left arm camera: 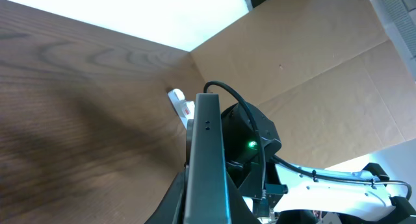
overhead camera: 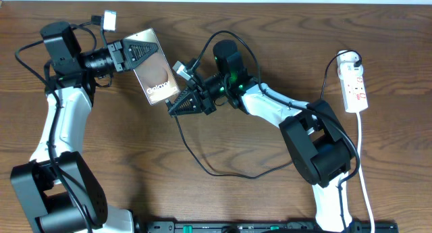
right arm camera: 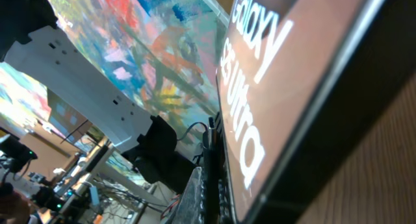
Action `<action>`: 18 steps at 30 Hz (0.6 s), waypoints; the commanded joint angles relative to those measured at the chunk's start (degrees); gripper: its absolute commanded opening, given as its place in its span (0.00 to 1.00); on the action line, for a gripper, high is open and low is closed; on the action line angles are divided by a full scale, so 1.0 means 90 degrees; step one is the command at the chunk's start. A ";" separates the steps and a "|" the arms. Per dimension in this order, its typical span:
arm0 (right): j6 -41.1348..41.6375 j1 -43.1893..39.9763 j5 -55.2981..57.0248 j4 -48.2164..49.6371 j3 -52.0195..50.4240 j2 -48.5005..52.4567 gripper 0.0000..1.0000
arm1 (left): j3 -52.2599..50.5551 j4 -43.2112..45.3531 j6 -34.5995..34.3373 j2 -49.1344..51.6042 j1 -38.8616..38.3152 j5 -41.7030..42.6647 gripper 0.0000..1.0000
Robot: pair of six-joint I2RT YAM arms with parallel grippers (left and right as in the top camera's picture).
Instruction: Plug charger to phone and switch on socket
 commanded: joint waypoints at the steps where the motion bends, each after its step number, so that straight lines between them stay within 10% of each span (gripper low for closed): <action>1: 0.0199 0.0056 -0.0124 0.0022 0.0044 -0.0085 0.01 | 0.0044 0.0022 -0.0075 -0.0056 0.0019 0.0107 0.07; 18: 0.0199 0.0056 -0.0126 0.0019 0.0044 -0.0085 0.01 | 0.0044 0.0022 -0.0415 -0.0056 0.0019 0.0102 0.07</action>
